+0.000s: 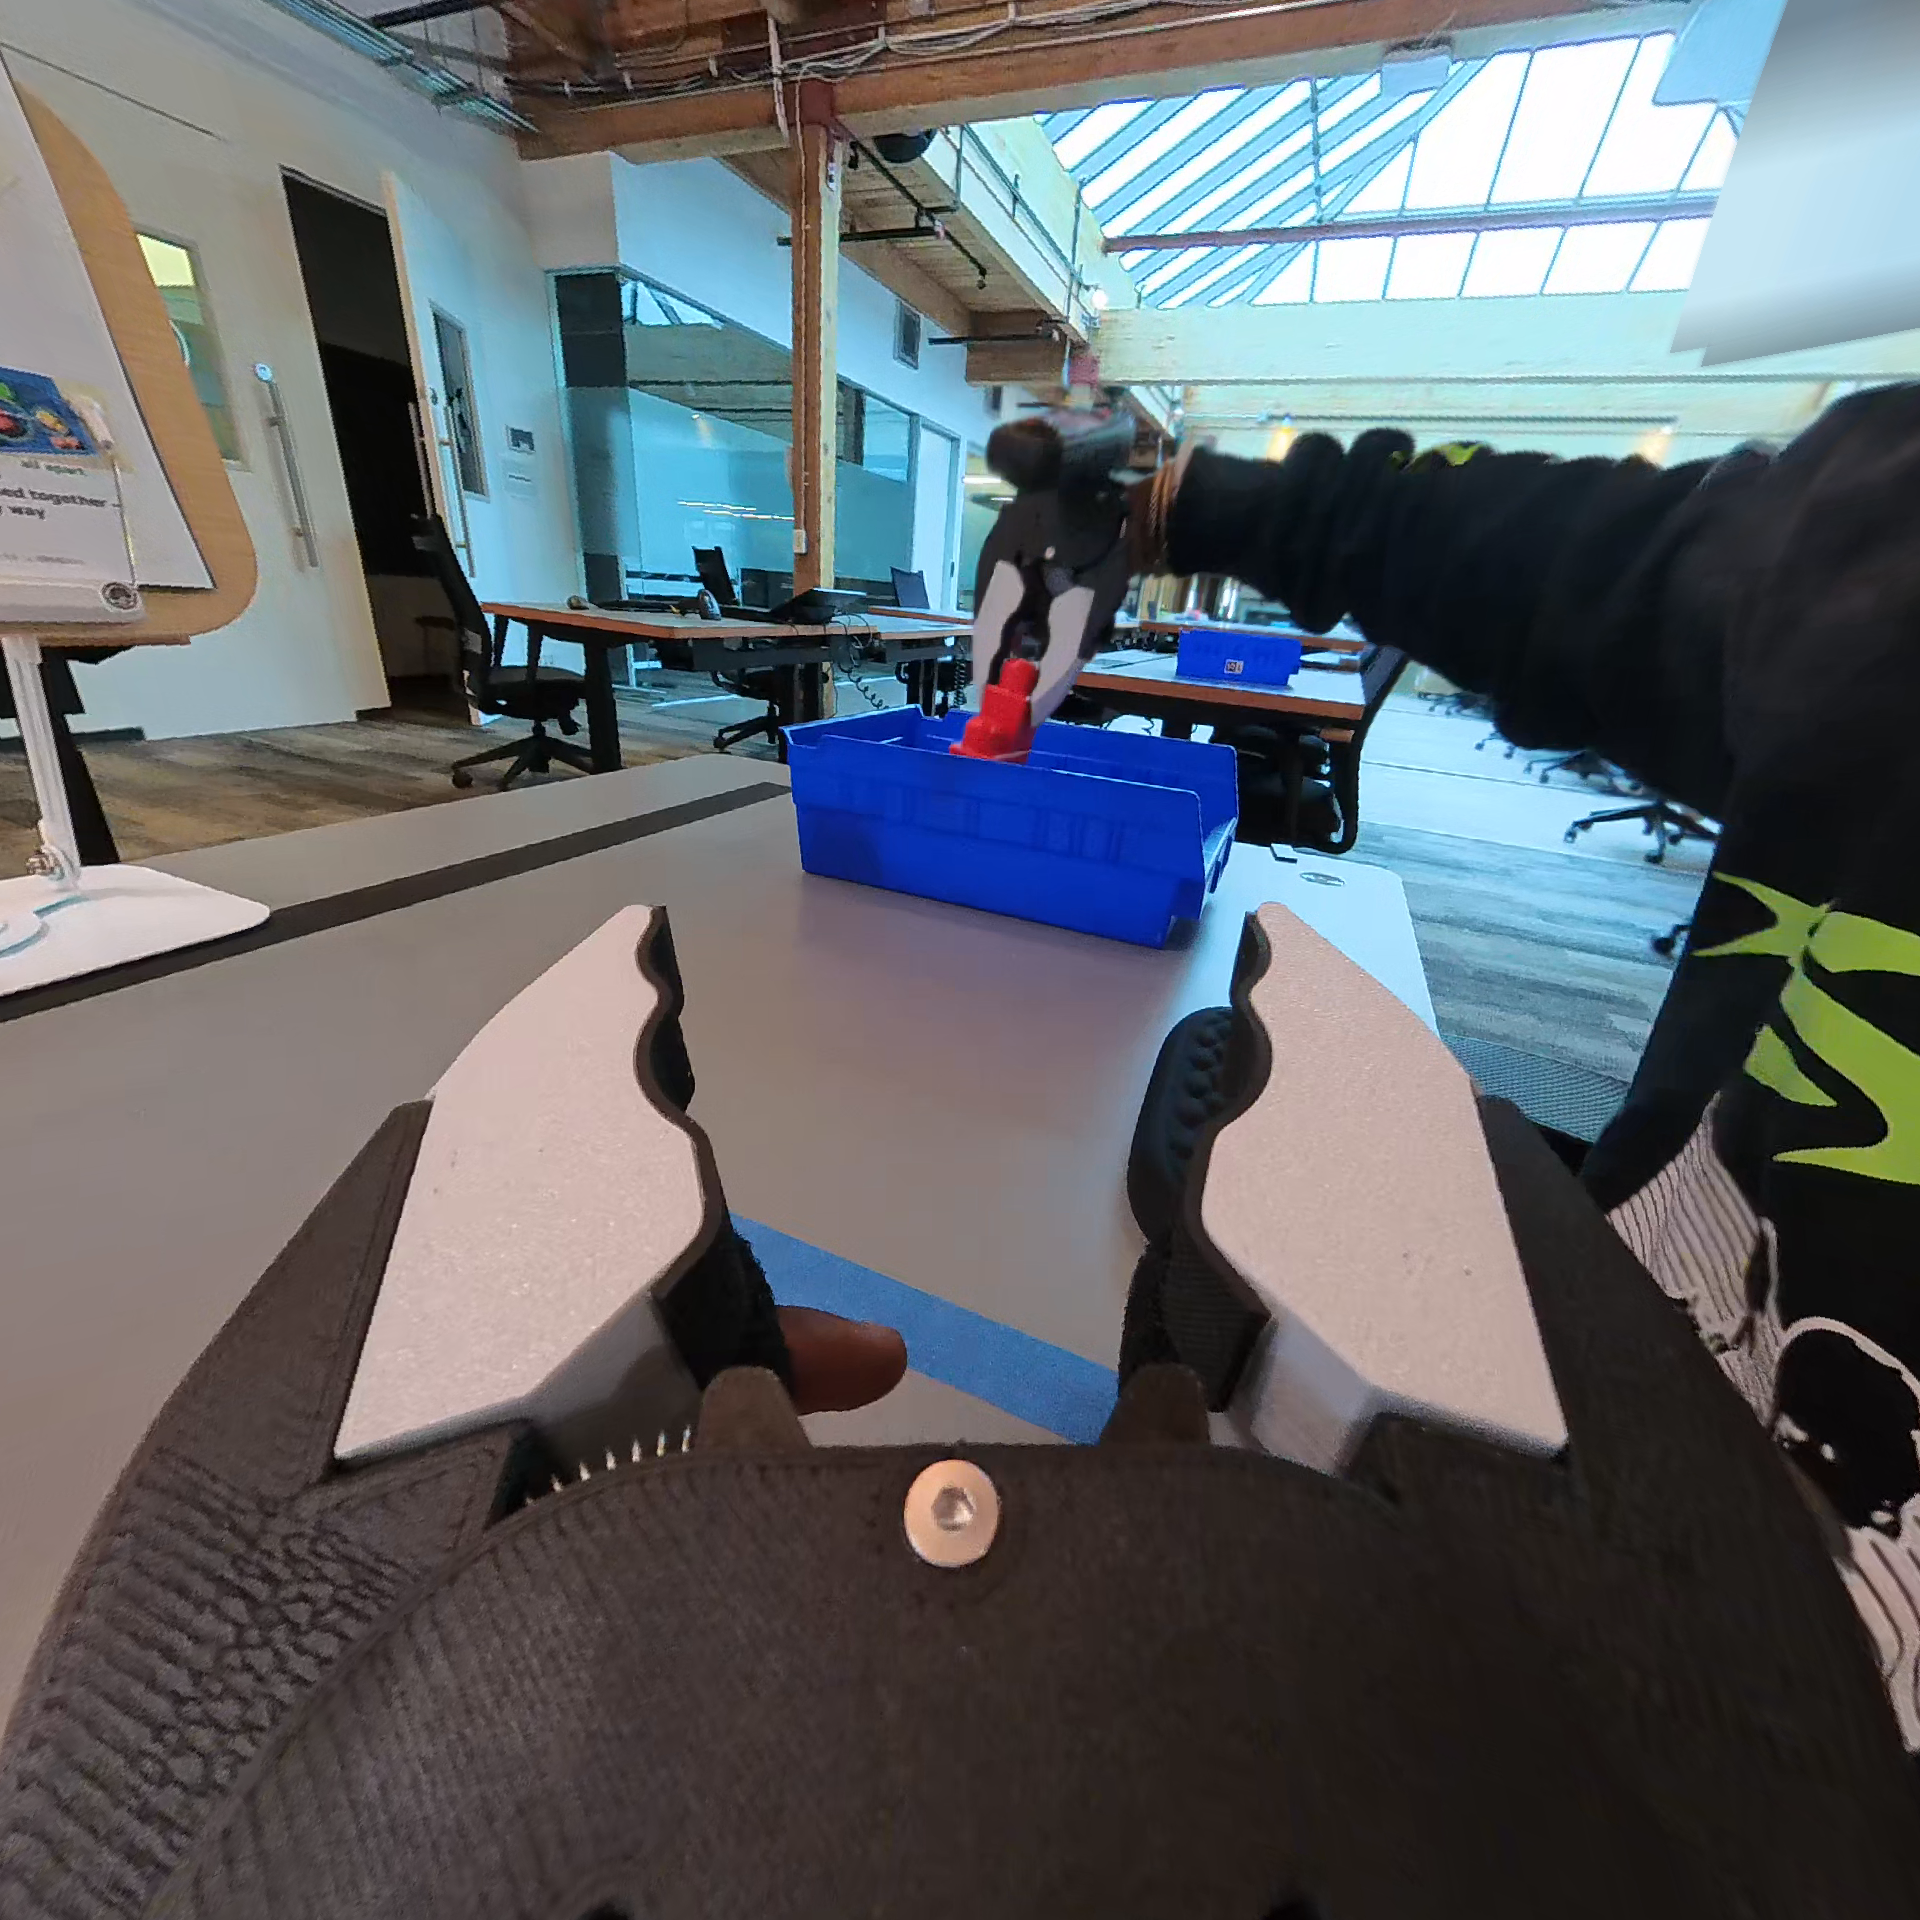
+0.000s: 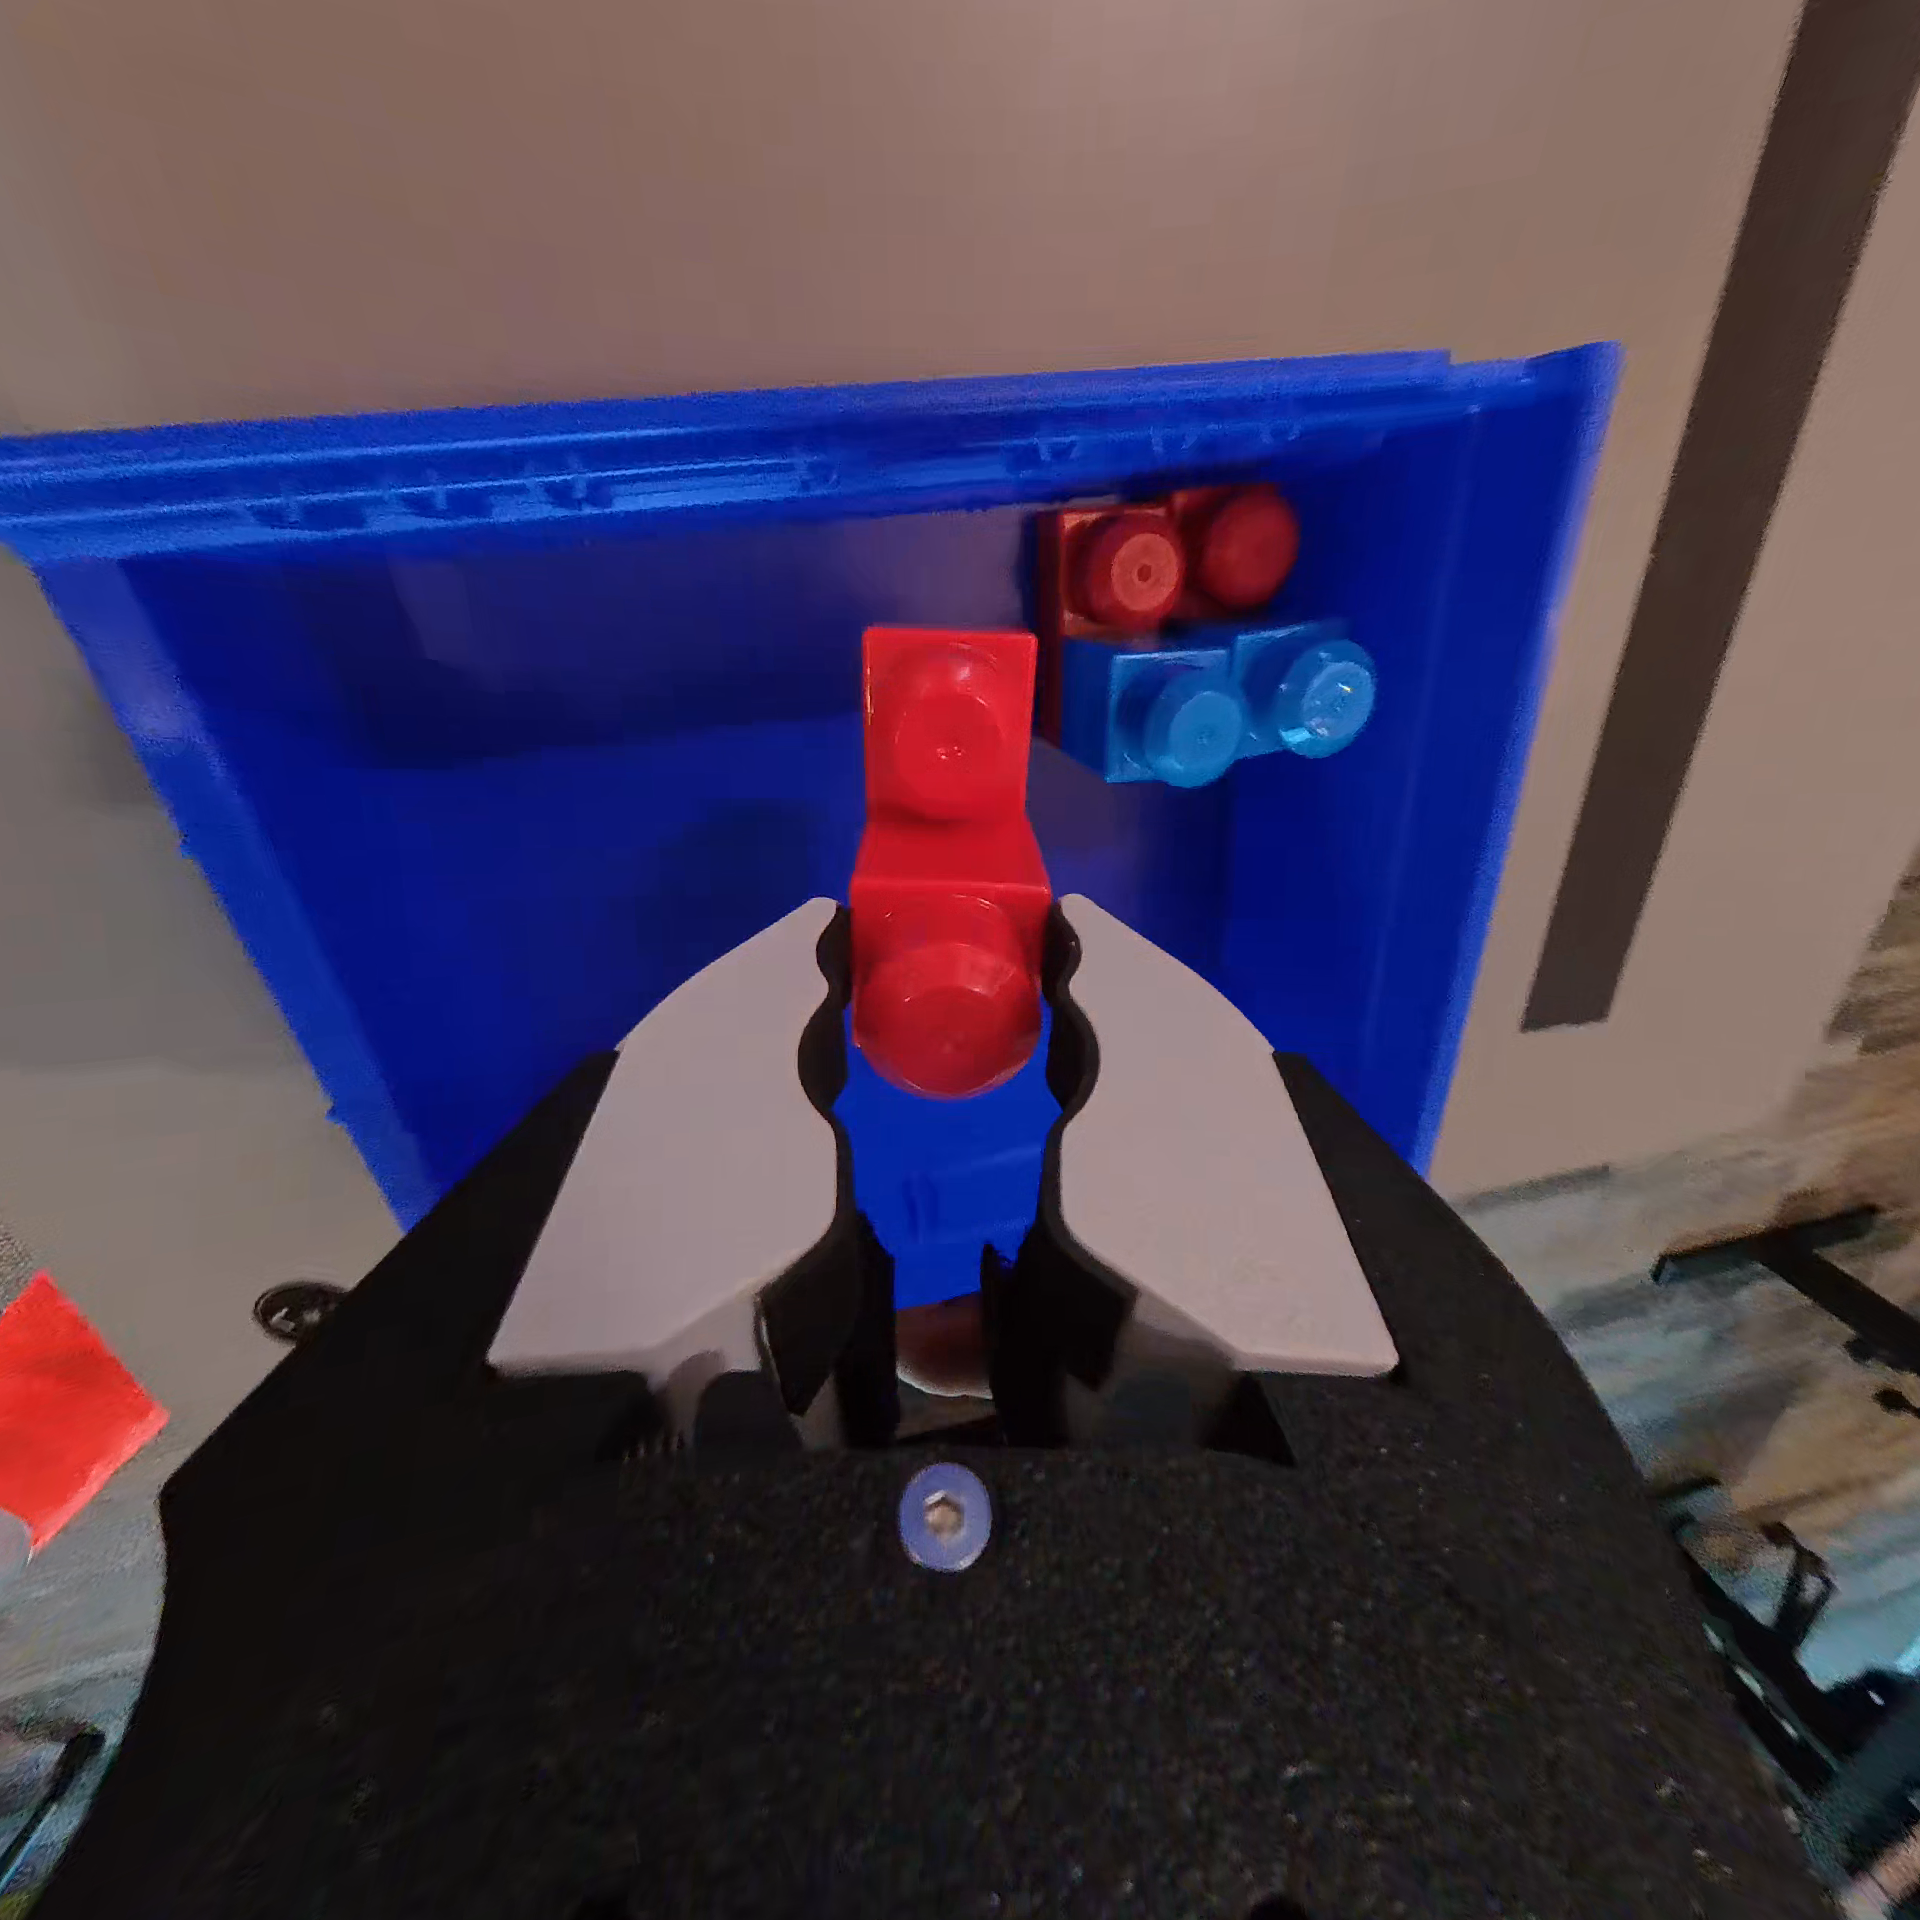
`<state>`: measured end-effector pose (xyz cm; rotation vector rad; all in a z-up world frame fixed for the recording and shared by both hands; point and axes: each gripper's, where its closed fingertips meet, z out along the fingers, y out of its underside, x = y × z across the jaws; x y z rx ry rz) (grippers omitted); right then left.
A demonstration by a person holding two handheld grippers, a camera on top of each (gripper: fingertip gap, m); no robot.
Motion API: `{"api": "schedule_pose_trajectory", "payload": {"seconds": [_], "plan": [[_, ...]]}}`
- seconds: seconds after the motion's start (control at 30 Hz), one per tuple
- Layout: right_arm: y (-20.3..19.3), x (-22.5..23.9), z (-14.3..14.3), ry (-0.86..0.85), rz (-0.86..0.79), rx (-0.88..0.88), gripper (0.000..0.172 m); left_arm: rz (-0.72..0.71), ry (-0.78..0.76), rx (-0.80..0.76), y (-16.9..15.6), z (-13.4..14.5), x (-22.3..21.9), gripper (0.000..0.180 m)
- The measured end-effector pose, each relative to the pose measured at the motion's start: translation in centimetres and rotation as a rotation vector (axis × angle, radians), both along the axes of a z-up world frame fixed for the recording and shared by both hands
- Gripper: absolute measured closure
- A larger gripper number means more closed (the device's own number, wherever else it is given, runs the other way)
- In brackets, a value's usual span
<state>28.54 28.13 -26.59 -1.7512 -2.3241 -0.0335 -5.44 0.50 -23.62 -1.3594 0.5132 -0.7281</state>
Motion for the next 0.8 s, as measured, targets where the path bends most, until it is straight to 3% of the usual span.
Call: {"api": "schedule_pose_trajectory", "payload": {"seconds": [0.27, 0.8], "plan": [[1.3, -0.9, -5.6, -0.038, 0.024, -0.064, 0.136, -0.004, -0.017, 0.013, 0.0, 0.1, -0.3, 0.086], [1.7, -2.9, -7.4, -0.027, 0.063, -0.025, 0.135, -0.019, -0.023, -0.007, 0.1, -0.2, -0.1, 0.089]]}}
